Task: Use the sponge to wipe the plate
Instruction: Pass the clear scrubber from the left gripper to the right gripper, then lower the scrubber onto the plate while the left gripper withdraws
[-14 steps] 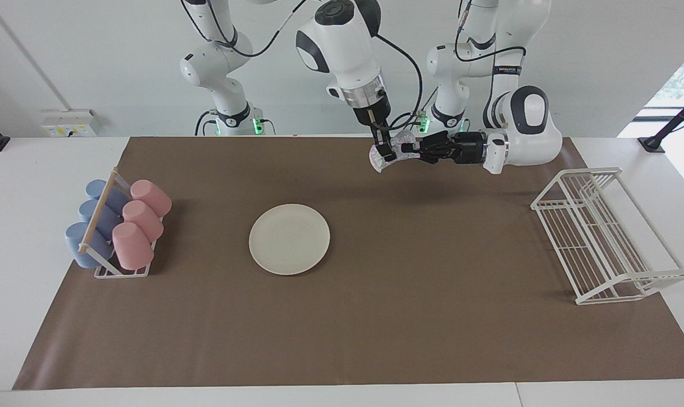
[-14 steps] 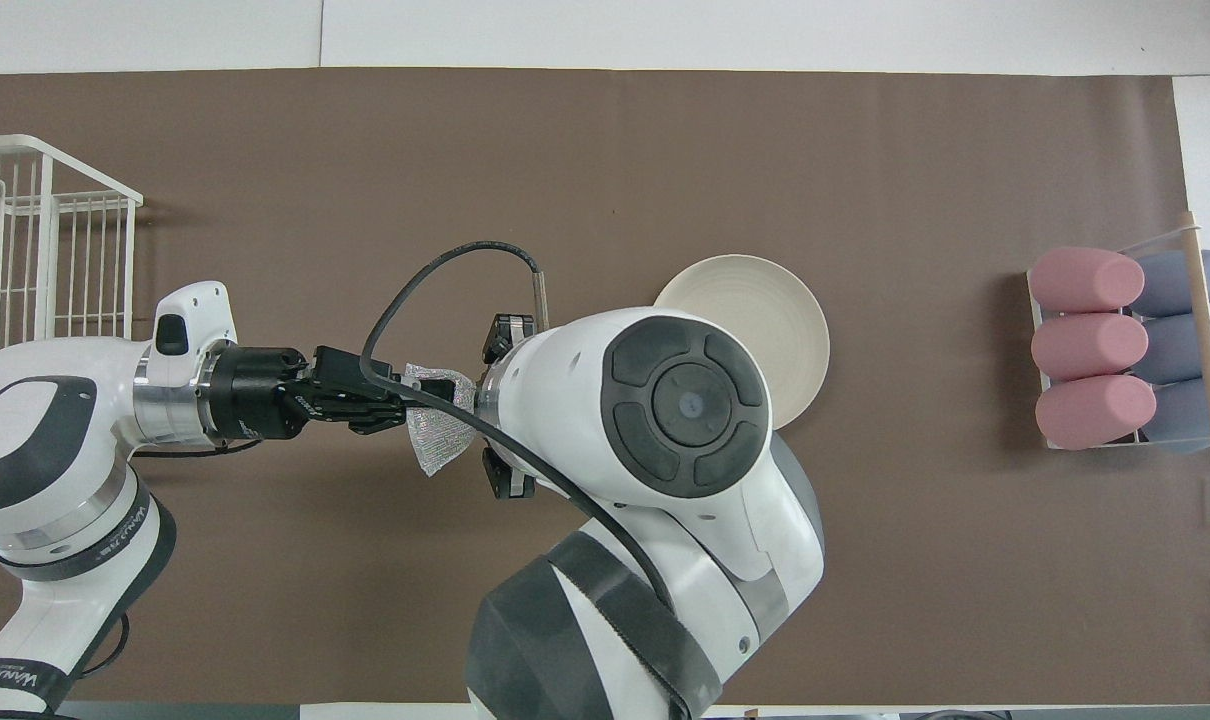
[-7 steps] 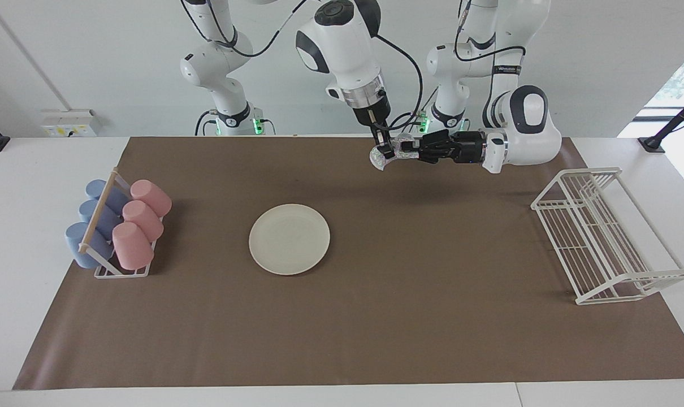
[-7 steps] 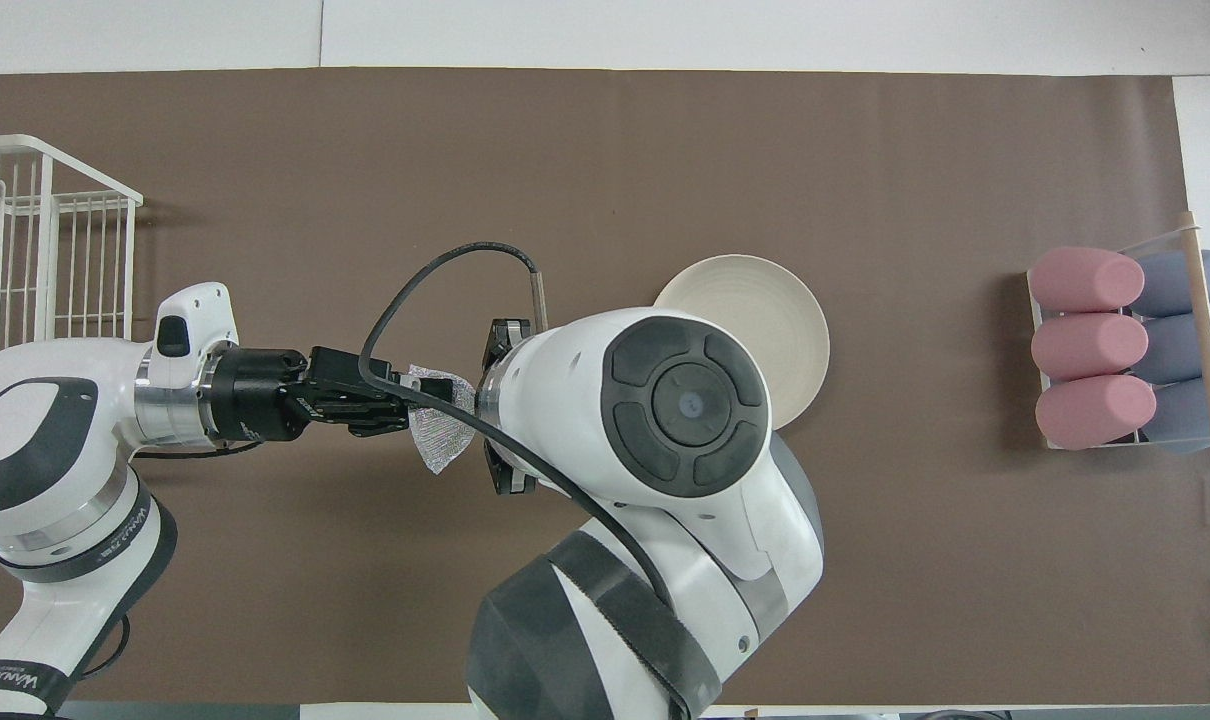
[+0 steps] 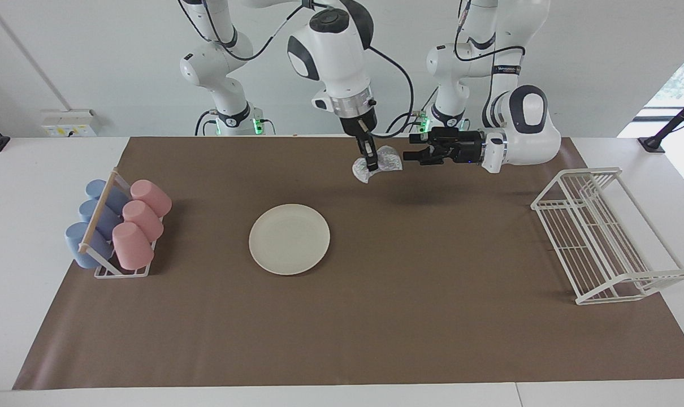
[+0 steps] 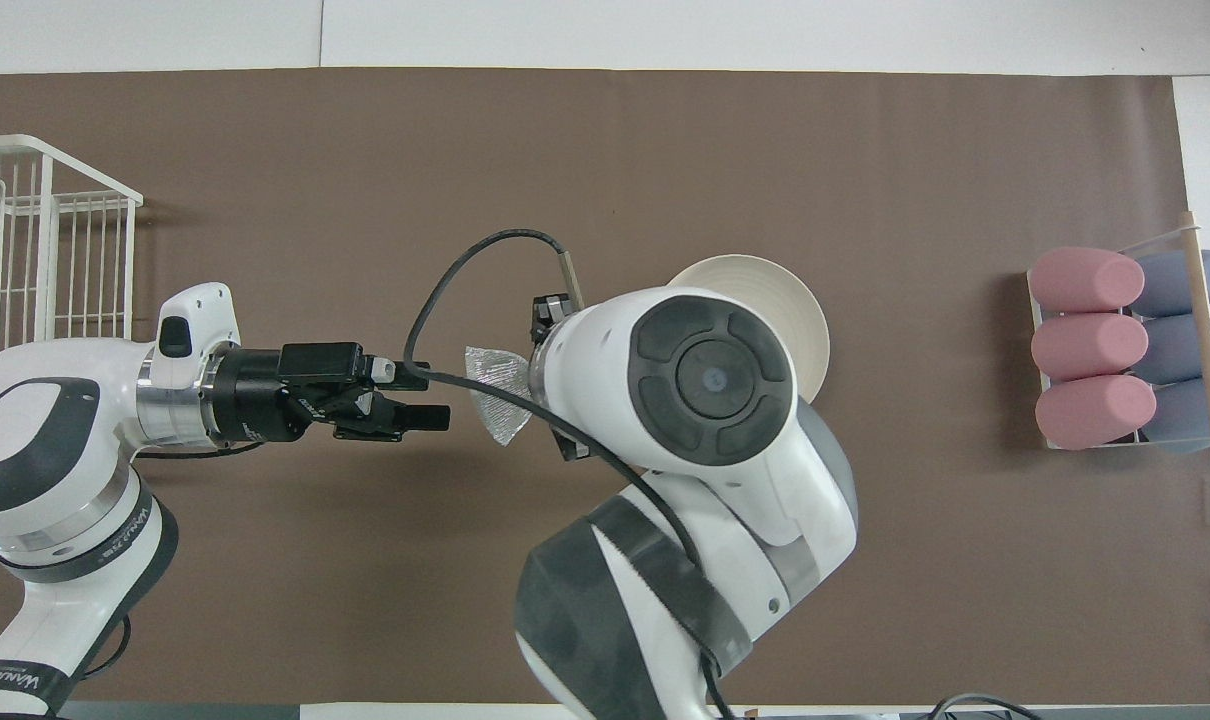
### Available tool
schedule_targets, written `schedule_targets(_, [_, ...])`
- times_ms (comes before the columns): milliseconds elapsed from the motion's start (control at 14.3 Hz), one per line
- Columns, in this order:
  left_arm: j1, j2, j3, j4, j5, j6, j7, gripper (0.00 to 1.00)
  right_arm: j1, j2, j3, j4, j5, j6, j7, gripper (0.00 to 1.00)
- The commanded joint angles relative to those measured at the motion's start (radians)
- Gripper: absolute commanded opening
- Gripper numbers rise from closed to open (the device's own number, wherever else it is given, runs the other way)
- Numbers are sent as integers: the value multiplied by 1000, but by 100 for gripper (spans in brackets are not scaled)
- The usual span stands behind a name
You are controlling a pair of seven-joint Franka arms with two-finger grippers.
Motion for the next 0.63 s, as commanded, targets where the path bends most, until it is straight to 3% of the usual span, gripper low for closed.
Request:
schedule_targets(0, [-14,-29,9,-30,-7,20,13,100,-120,-33,6,-98,-12,46,-211,0])
schedule_targets(140, [-17,-29,9,-30,4,25,15,100,-134,8,6,-133,-13,131,-257,0])
schedule_targets(350, [-19,-25,7,-27,97,83,20,100,-143,10,7,-286,-13,309,-269,0])
schedule_targets(560, [-20,-17,9,-14,217,144,44,100,-137,19,7,-380,-13,362,-294,0])
